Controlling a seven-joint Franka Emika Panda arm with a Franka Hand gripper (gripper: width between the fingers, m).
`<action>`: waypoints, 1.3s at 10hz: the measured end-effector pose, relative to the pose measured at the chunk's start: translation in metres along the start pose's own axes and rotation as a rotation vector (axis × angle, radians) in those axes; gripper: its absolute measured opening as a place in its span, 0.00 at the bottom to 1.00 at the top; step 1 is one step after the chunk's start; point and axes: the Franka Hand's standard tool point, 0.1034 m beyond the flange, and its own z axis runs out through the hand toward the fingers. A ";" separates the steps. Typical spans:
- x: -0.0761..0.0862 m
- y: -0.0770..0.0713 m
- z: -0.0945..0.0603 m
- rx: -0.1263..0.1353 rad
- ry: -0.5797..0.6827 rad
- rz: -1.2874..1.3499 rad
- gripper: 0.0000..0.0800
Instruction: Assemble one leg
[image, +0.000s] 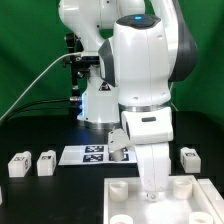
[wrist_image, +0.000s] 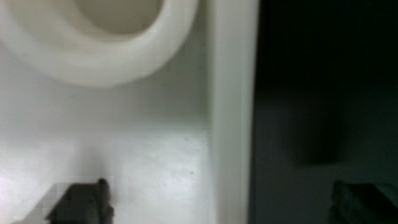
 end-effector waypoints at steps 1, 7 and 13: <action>0.000 0.000 0.000 0.000 0.000 0.000 0.80; -0.001 0.000 0.000 0.000 0.000 0.002 0.81; 0.018 -0.005 -0.046 -0.047 -0.008 0.358 0.81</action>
Offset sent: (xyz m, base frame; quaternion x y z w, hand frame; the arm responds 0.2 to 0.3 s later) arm 0.0000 0.0000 0.0000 0.0000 0.0000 0.0000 1.0000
